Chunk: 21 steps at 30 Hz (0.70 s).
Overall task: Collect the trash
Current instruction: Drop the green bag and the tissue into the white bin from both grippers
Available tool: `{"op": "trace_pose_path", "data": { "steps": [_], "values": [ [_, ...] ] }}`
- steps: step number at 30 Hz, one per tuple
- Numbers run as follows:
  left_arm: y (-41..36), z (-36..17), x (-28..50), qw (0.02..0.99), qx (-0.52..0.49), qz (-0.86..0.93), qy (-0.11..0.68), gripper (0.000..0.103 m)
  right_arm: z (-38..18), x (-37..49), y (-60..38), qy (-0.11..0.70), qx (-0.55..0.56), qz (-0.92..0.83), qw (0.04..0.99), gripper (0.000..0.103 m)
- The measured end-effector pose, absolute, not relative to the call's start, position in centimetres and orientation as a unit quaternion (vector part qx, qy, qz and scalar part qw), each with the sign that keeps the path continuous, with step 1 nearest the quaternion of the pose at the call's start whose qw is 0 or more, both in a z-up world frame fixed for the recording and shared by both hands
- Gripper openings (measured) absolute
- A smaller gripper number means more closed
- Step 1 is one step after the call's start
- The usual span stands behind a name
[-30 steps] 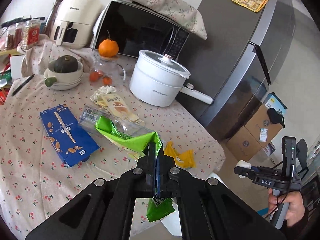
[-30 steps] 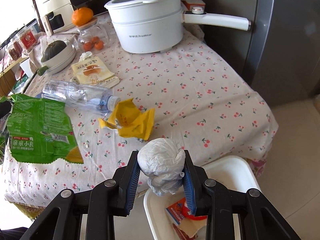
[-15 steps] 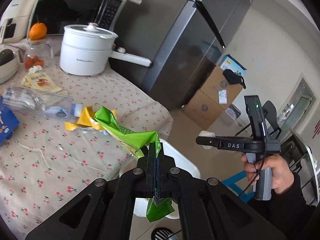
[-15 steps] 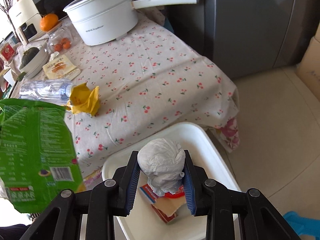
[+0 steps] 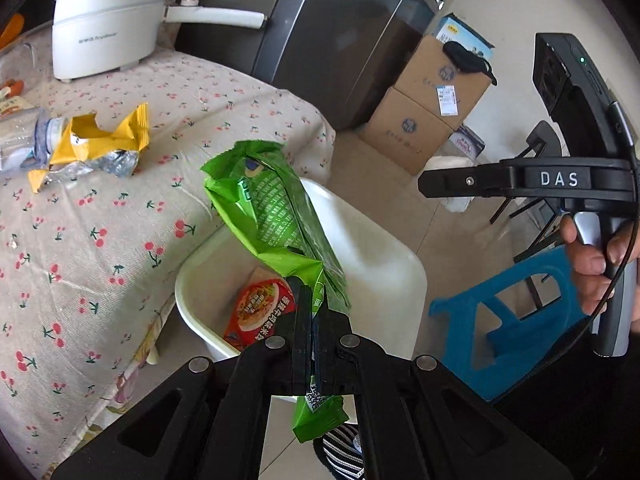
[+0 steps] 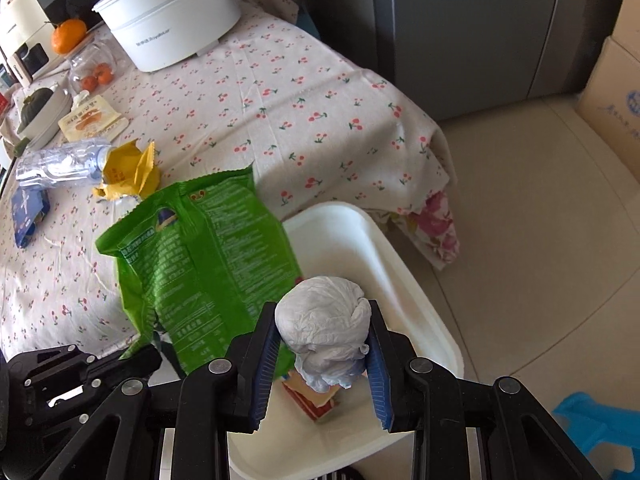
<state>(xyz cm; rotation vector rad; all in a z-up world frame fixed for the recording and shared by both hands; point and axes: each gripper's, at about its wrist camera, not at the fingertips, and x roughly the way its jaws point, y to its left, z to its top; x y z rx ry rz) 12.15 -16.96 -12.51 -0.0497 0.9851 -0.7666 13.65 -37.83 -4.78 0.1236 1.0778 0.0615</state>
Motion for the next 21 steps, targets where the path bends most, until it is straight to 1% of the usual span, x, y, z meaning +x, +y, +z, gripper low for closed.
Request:
{"op": "trace_pose_path", "data": {
  "steps": [3,6,7,8,9,10,11,12,15,19,20,21],
  "values": [
    [-17.3,-13.6,12.4,0.805,-0.017,-0.357,0.474,0.0,-5.1,13.7,-37.7,0.517,0.055,0.03,0.854,0.036],
    [-17.8,-14.4,12.8,0.79,0.0,-0.354,0.501,0.007,-5.1,13.7,-37.7,0.517,0.053,0.03,0.854,0.036],
    [-17.9,-14.6,12.9,0.79,0.009,-0.348,0.505,0.017,-5.1,13.7,-37.7,0.517,0.053,0.03,0.854,0.036],
    [-17.9,-14.7,12.9,0.791,0.017,-0.341,0.508,0.037,-5.1,13.7,-37.7,0.517,0.053,0.029,0.854,0.036],
    [-17.8,-14.8,12.8,0.794,0.022,-0.333,0.508,0.049,-5.2,13.7,-37.7,0.518,0.052,0.029,0.853,0.036],
    [-17.6,-14.8,12.8,0.797,0.024,-0.327,0.507,0.07,-5.2,13.8,-37.7,0.519,0.052,0.028,0.853,0.036],
    [-17.4,-14.6,12.7,0.801,0.024,-0.321,0.505,0.076,-5.3,13.8,-37.7,0.52,0.052,0.027,0.852,0.036],
    [-17.2,-14.5,12.7,0.802,0.027,-0.316,0.506,0.077,-5.4,13.9,-37.7,0.521,0.052,0.027,0.851,0.036],
    [-16.7,-13.9,12.6,0.812,0.046,-0.299,0.5,0.086,-5.5,13.9,-37.5,0.524,0.051,0.026,0.85,0.037],
    [-15.2,-12.8,12.6,0.825,0.057,-0.273,0.492,0.1,-5.7,14.0,-37.1,0.529,0.048,0.026,0.847,0.039],
    [-14.5,-12.6,12.7,0.828,0.054,-0.265,0.491,0.103,-5.8,14.0,-37.0,0.532,0.05,0.026,0.845,0.043],
    [-13.8,-12.4,12.8,0.83,0.049,-0.258,0.492,0.103,-6.0,14.2,-37.0,0.537,0.055,0.029,0.841,0.048]
  ]
}}
